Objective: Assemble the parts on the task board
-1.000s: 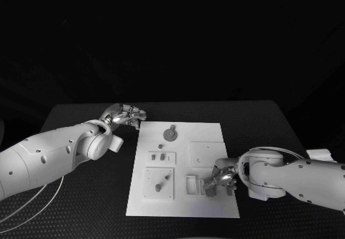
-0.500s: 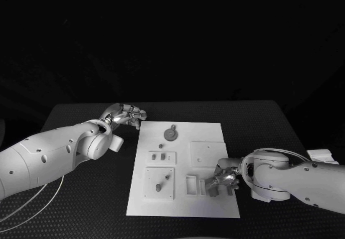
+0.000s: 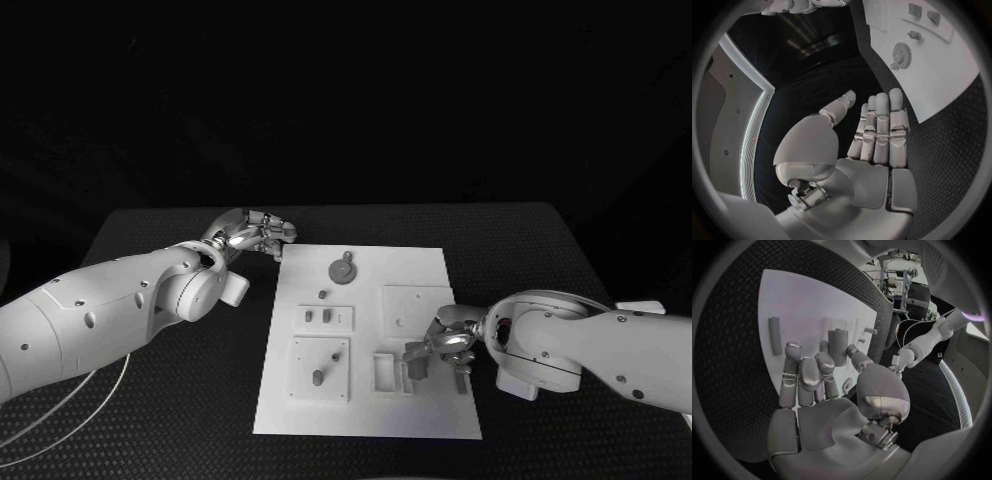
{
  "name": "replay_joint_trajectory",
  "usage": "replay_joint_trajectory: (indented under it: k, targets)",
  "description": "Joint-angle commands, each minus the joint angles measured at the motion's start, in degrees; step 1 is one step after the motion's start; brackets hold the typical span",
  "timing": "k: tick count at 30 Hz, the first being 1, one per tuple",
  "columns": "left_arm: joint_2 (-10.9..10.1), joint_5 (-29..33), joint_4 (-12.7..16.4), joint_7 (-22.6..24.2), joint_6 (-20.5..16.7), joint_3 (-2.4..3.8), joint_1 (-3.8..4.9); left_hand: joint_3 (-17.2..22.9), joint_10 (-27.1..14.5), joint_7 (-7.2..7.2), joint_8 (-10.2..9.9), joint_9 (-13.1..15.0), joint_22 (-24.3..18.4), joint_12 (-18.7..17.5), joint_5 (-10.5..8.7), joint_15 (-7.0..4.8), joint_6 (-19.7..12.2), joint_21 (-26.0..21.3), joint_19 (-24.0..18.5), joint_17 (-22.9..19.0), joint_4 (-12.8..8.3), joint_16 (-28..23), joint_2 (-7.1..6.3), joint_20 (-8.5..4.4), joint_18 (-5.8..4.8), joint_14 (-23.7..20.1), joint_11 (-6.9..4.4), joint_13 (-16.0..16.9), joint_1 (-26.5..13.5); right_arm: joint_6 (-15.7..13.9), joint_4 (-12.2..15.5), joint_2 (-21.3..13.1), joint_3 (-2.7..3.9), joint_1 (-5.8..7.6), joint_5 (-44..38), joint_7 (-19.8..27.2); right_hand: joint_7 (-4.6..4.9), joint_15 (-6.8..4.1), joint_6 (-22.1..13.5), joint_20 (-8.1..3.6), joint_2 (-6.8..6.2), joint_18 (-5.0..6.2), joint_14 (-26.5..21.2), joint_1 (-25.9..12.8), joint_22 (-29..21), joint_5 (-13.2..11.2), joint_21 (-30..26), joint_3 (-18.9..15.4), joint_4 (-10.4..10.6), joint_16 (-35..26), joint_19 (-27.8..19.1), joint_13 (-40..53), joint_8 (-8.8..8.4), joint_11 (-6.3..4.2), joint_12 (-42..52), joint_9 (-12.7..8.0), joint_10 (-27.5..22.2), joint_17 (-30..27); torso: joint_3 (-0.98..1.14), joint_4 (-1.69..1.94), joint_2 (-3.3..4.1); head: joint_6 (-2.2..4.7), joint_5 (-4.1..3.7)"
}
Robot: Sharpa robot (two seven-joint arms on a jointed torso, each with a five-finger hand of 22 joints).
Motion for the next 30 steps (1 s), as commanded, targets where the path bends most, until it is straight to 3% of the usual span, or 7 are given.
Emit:
replay_joint_trajectory:
  k: [1,6,19,30]
  targets:
    - [0.03,0.30,0.17,0.23,0.95,0.02,0.04,-0.15,-0.49,0.07,0.33,-0.01,0.06,-0.01,-0.08,0.06,0.08,-0.27,0.24,0.10,-0.13,-0.18,0.09,0.02,2.56,0.42,0.07,-0.07,-0.10,-0.45,0.37,0.92,-0.02,0.05,5.84,-0.72,0.58,-0.42,0.99,0.15,-0.17,0.85,0.15,-0.66,0.95,0.19,0.14,8.22,-7.90,0.34,0.43,-0.01,0.26,0.04,0.15,0.08,0.29,-0.11,0.03,-0.06,-0.01,0.01,0.24]
    - [0.01,0.30,0.26,0.19,0.95,0.02,0.05,-0.16,-0.50,0.07,0.33,-0.01,0.07,-0.01,-0.08,0.07,0.07,-0.28,0.24,0.11,-0.14,-0.18,0.09,0.03,2.56,0.42,0.08,-0.08,-0.09,0.90,-0.30,2.42,-0.05,0.07,6.12,-1.27,0.57,-0.44,1.00,0.16,-0.32,0.85,0.08,-1.17,0.96,0.19,0.13,8.28,-7.78,0.33,0.44,-0.07,0.19,0.03,0.11,0.05,0.29,-0.31,-0.02,-0.06,-0.01,-0.09,0.31]
    - [0.08,0.25,0.33,0.28,1.04,0.03,0.05,-0.16,-0.53,0.08,0.33,-0.02,0.10,-0.01,-0.07,0.08,0.06,-0.30,0.25,0.12,-0.14,-0.19,0.11,0.04,2.56,0.41,0.09,-0.09,-0.08,-0.08,-2.35,6.57,-0.41,-0.21,4.34,-1.47,0.52,-0.49,1.19,0.16,-0.40,0.85,0.10,-2.25,0.98,0.19,0.11,8.51,-7.56,0.44,0.46,0.00,0.14,-0.02,0.29,0.03,0.42,-0.40,0.01,0.03,0.02,-0.20,0.41]
    - [0.00,0.25,0.34,0.28,0.99,0.03,0.05,-0.18,-0.54,0.08,0.33,-0.02,0.11,-0.01,-0.07,0.09,0.06,-0.32,0.25,0.14,-0.14,-0.20,0.12,0.05,2.56,0.41,0.10,-0.10,-0.08,0.18,-2.72,7.07,-0.41,-0.55,3.94,-1.61,0.51,-0.50,1.20,0.15,-0.45,0.85,0.09,-2.37,0.98,0.19,0.11,8.56,-7.54,0.45,0.47,-0.01,0.13,-0.03,0.28,0.02,0.41,-0.46,-0.02,-0.06,0.00,-0.40,0.60]
